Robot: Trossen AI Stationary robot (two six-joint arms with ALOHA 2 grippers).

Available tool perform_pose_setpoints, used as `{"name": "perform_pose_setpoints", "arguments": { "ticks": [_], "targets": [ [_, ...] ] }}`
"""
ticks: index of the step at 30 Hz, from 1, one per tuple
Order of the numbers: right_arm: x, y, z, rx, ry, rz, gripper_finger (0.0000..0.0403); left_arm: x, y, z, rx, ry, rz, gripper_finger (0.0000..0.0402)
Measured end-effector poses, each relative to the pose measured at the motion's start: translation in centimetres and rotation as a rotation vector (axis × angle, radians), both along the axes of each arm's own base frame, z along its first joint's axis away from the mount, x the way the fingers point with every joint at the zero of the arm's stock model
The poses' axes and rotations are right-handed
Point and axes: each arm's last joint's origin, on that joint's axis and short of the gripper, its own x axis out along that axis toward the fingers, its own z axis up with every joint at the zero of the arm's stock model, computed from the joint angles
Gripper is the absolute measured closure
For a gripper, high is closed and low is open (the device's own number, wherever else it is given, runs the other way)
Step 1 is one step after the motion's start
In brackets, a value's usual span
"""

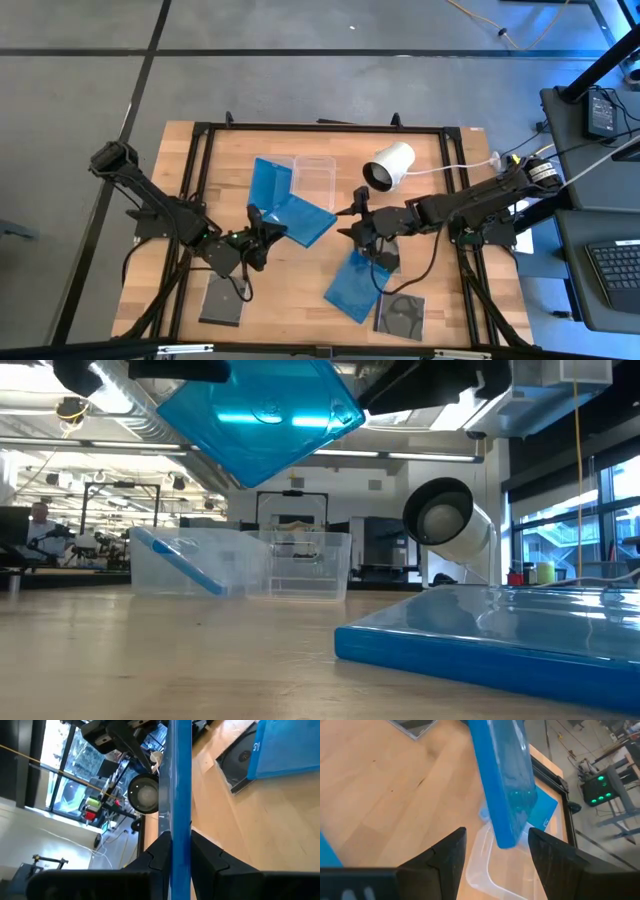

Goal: Pick & place jewel cases by type
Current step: Put the left blue cd case into the left transparent bin

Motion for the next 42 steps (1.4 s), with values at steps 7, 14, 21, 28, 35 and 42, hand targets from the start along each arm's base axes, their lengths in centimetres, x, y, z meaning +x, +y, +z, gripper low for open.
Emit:
{"name": "perform_pose_setpoints", "arguments": {
  "ticks": [7,14,21,28,35,42],
  "targets": [
    [1.1,0.0,-0.9,-0.099,-0.03,-0.078,0.0186,0.0,0.0,0.0,-0.006,-0.005,0.003,0.0354],
    [1.3,0.1,-0.7,-0.09,-0.063,-0.083,0.0204,0.0,0.0,0.0,-0.005,-0.005,0.003,0.0353],
    [1.3,0.2,-0.7,-0.056,-0.059,-0.065,0.0288,0.0,0.0,0.0,-0.005,-0.006,0.005,0.0355],
    [1.3,0.2,-0.8,-0.07,-0.045,-0.05,0.0353,0.1,0.0,0.2,-0.018,-0.025,0.014,0.0351],
    [1.3,0.2,-0.8,-0.073,-0.052,-0.069,0.0353,0.1,0.0,0.2,-0.015,-0.024,0.01,0.0337],
    [1.3,0.1,-0.7,-0.078,-0.061,-0.089,0.0353,0.1,0.0,0.2,-0.01,-0.028,0.02,0.0323]
  ]
}}
